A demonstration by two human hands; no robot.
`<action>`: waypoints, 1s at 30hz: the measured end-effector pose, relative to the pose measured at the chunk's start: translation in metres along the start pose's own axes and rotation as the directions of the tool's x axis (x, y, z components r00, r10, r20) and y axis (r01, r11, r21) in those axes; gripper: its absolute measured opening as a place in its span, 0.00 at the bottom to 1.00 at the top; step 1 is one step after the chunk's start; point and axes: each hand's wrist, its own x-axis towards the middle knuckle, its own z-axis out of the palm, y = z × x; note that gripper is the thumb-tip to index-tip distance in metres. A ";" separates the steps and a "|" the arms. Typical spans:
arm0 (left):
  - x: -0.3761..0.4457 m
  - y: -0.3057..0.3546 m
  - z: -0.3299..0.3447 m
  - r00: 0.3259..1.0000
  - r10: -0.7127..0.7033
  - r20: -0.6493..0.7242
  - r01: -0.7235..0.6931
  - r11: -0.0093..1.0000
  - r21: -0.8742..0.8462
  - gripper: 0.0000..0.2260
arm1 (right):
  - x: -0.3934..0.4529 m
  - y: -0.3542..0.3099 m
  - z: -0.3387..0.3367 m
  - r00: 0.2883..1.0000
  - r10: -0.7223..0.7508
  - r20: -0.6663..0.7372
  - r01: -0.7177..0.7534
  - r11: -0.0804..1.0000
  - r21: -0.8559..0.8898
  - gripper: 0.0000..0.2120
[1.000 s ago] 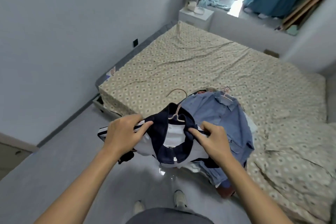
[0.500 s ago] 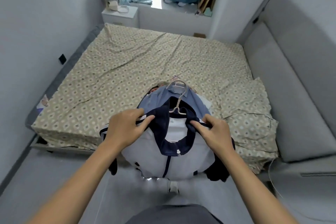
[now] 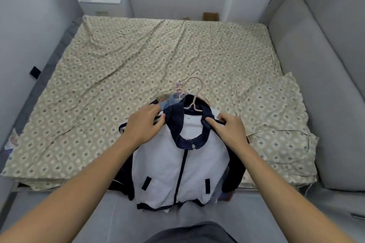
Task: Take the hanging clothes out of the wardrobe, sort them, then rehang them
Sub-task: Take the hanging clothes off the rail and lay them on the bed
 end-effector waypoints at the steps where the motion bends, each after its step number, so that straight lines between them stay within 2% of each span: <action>1: 0.029 -0.007 0.016 0.999 -0.015 0.030 0.015 1.000 0.007 0.09 | 0.033 0.010 0.006 0.999 0.031 0.035 -0.031 0.999 -0.012 0.28; 3: 0.058 -0.022 0.035 0.996 -0.042 0.075 0.038 0.998 0.049 0.08 | 0.068 0.017 0.016 0.995 0.048 0.092 -0.042 0.997 -0.059 0.26; 7: 0.124 -0.050 0.073 0.956 -0.250 0.155 0.227 0.962 0.152 0.12 | 0.157 0.044 0.044 0.974 0.097 0.206 -0.065 0.985 -0.160 0.15; 10: 0.143 -0.056 0.075 0.924 -0.340 0.175 0.318 0.937 0.143 0.16 | 0.193 0.043 0.059 0.966 0.095 0.242 -0.037 0.971 -0.236 0.15; 13: 0.128 -0.064 0.065 0.911 -0.379 0.163 0.360 0.923 0.136 0.18 | 0.201 0.023 0.079 0.943 -0.009 0.333 0.102 0.959 -0.263 0.12; 17: 0.077 -0.077 0.034 0.884 -0.452 0.115 0.433 0.887 0.158 0.20 | 0.181 -0.028 0.106 0.888 -0.208 0.409 0.332 0.907 -0.259 0.17; 21: 0.007 -0.088 -0.006 0.853 -0.521 0.013 0.510 0.840 0.183 0.24 | 0.141 -0.093 0.131 0.768 -0.402 0.498 0.568 0.788 -0.240 0.24; 23: -0.035 -0.092 -0.026 0.815 -0.575 -0.066 0.577 0.798 0.176 0.26 | 0.118 -0.125 0.139 0.697 -0.486 0.527 0.657 0.727 -0.200 0.25; 27: -0.126 -0.088 -0.061 0.694 -0.684 -0.225 0.718 0.680 0.150 0.27 | 0.064 -0.180 0.153 0.567 -0.618 0.546 0.770 0.632 -0.084 0.26; 30: -0.199 -0.067 -0.081 0.564 -0.748 -0.350 0.818 0.564 0.112 0.25 | 0.014 -0.219 0.171 0.423 -0.711 0.561 0.832 0.550 0.069 0.26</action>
